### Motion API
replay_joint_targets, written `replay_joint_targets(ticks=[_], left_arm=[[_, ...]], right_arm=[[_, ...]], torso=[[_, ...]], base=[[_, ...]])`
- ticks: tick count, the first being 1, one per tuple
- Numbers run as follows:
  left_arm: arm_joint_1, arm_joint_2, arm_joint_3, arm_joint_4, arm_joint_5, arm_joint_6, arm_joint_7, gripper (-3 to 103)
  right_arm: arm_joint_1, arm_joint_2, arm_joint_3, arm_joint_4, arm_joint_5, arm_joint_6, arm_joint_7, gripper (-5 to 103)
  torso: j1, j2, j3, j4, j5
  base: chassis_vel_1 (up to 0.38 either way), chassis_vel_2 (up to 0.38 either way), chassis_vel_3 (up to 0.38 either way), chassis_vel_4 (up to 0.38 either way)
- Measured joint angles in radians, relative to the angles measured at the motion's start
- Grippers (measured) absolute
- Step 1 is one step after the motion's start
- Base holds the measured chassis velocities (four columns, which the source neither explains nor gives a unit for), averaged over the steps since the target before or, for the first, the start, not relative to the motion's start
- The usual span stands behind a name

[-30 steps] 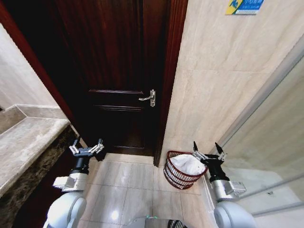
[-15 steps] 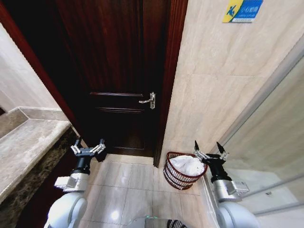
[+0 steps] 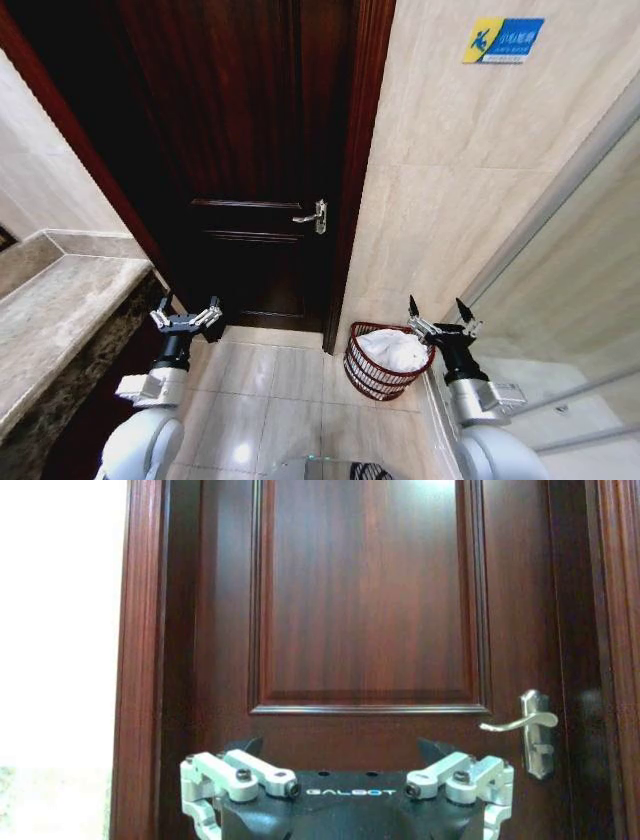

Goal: Discard the used towel into the hamper.

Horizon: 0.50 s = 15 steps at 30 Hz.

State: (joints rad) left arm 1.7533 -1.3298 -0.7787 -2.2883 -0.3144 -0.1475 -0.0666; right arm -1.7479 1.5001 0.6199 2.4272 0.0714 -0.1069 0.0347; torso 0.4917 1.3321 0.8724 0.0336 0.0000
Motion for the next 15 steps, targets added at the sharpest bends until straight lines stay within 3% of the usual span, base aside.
replay_joint_targets(ticks=[15], left_arm=[[0.003, -0.011, -0.002, 0.006, 0.026, -0.044, 0.024, 100]], right_arm=[[-0.009, 0.000, 0.001, 0.003, 0.003, 0.006, -0.002, 100]], torso=[[0.038, 0.084, 0.046, 0.0000, 0.0000]], base=[[0.000, 0.000, 0.000, 0.000]])
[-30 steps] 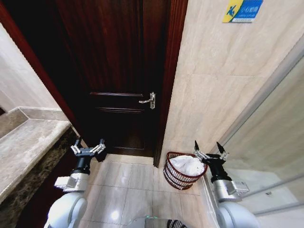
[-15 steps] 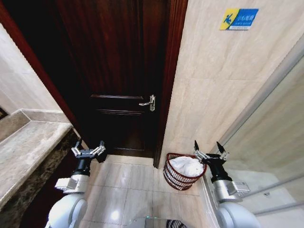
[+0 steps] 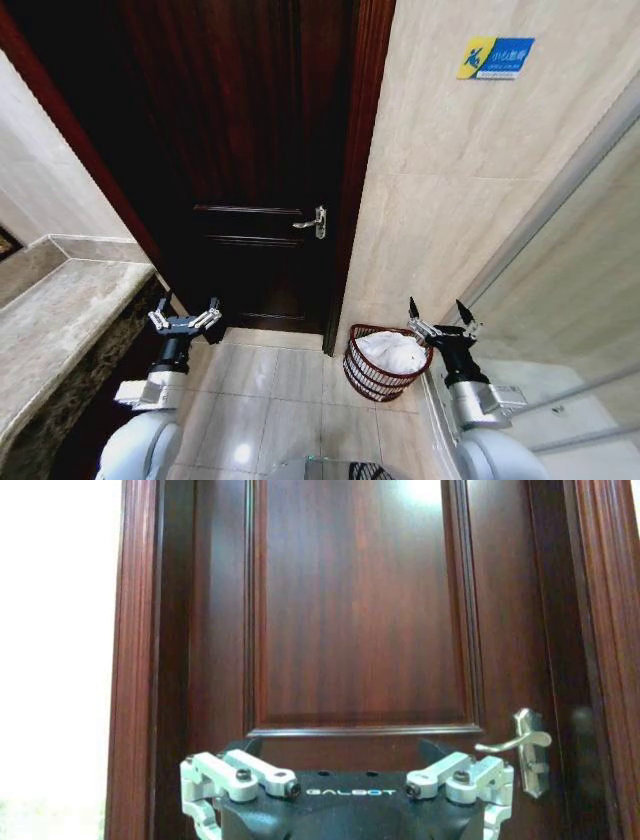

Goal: Discard the used towel into the hamper.

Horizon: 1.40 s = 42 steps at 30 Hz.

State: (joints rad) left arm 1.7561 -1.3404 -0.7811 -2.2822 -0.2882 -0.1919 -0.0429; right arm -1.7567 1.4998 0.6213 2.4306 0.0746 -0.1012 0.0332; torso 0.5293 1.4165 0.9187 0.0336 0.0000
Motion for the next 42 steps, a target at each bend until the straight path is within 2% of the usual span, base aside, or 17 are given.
replay_joint_targets(ticks=[9, 42], left_arm=[[0.004, -0.001, 0.002, 0.001, -0.007, -0.022, 0.000, 100], [-0.006, -0.003, 0.004, 0.015, -0.008, -0.025, 0.002, 100]], right_arm=[[0.003, 0.000, -0.002, 0.000, 0.001, -0.001, 0.002, 100], [-0.012, 0.001, 0.002, -0.006, -0.008, 0.002, -0.003, 100]], torso=[[0.004, 0.008, 0.005, 0.0000, 0.0000], [-0.002, -0.004, -0.002, 0.0000, 0.0000]], base=[[0.000, 0.000, 0.000, 0.000], [0.010, -0.011, -0.009, 0.011]])
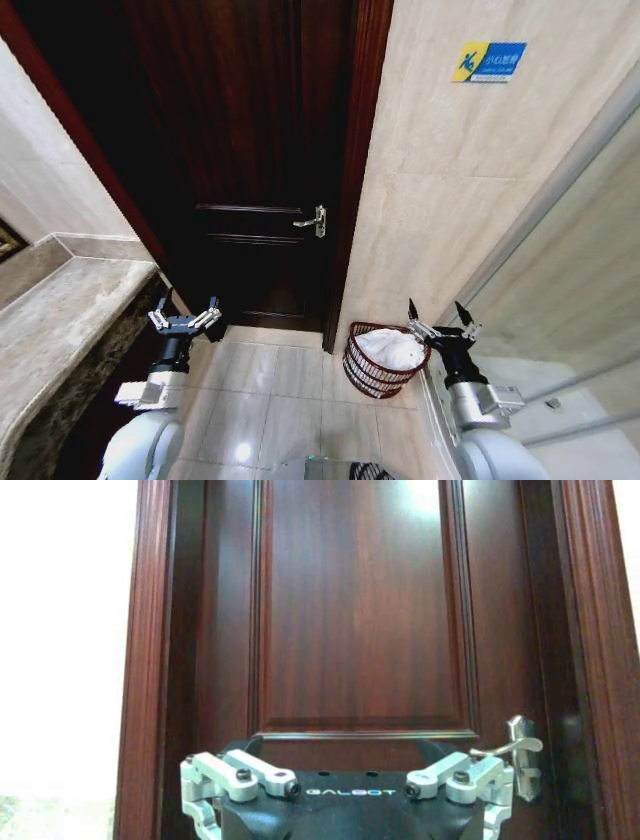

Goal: Discard the used towel into the hamper.

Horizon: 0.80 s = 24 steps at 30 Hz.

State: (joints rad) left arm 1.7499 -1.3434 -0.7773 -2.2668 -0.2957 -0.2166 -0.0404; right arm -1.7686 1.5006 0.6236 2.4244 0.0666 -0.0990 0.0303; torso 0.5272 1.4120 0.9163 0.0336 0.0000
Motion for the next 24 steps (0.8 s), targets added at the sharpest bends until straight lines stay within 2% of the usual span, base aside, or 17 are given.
replay_joint_targets(ticks=[24], left_arm=[[0.006, -0.020, 0.002, -0.021, 0.001, 0.001, 0.011, 100]], right_arm=[[-0.009, -0.016, -0.002, -0.003, 0.002, 0.013, -0.003, 100]], torso=[[-0.001, -0.002, -0.001, 0.0000, 0.0001]], base=[[0.050, -0.053, -0.054, 0.047]])
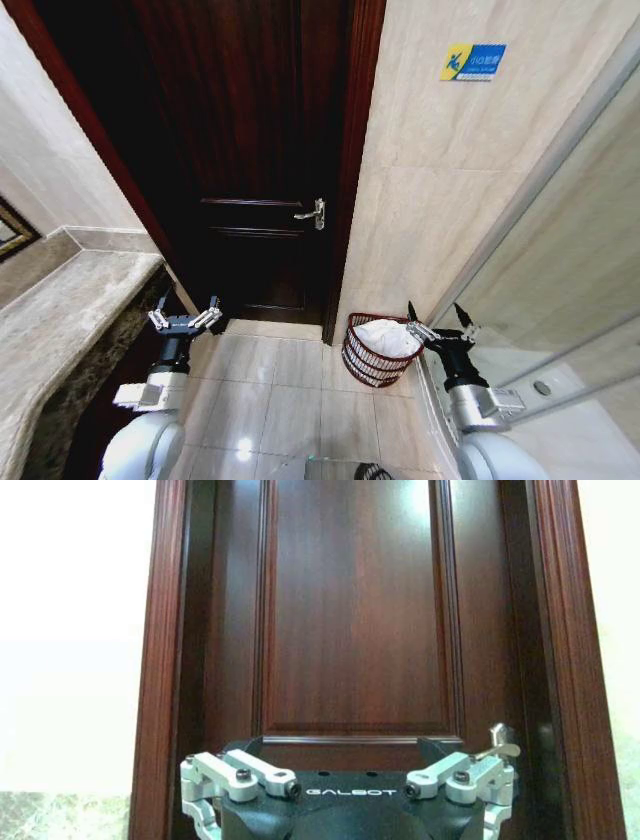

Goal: Discard the used towel into the hamper.

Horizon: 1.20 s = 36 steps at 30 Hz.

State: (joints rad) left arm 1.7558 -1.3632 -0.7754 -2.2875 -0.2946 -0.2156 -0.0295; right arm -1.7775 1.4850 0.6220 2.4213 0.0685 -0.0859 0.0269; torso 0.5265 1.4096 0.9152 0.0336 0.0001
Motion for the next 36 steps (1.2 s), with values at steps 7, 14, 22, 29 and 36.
replay_joint_targets(ticks=[7, 14, 22, 29, 36], left_arm=[[-0.002, -0.004, 0.000, -0.003, -0.007, -0.013, 0.008, 100], [0.006, -0.010, 0.000, -0.004, -0.005, -0.015, 0.020, 100], [0.002, -0.011, 0.002, -0.003, -0.001, -0.028, 0.026, 100], [0.003, -0.010, 0.001, 0.009, 0.000, -0.056, 0.026, 100], [0.003, -0.008, 0.000, 0.017, -0.003, -0.063, 0.027, 100]], right_arm=[[-0.009, 0.001, -0.001, -0.003, -0.001, 0.014, -0.007, 100], [-0.014, 0.007, 0.000, -0.003, 0.000, 0.023, -0.008, 100], [-0.029, 0.014, 0.004, -0.003, 0.000, 0.047, -0.009, 100], [-0.041, 0.024, 0.002, -0.004, -0.006, 0.064, -0.014, 100], [-0.049, 0.030, 0.000, -0.004, -0.014, 0.069, -0.019, 100]], torso=[[0.000, 0.000, 0.000, -0.0001, -0.0002], [-0.001, 0.000, 0.000, 0.0001, -0.0001], [-0.001, -0.001, 0.000, 0.0000, 0.0000], [0.000, -0.001, 0.000, 0.0000, -0.0002], [0.000, -0.001, -0.001, 0.0000, -0.0002]], base=[[0.094, -0.086, -0.081, 0.090], [0.095, -0.102, -0.107, 0.096], [0.080, -0.085, -0.079, 0.093], [0.102, -0.088, -0.084, 0.085], [0.081, -0.096, -0.094, 0.089]])
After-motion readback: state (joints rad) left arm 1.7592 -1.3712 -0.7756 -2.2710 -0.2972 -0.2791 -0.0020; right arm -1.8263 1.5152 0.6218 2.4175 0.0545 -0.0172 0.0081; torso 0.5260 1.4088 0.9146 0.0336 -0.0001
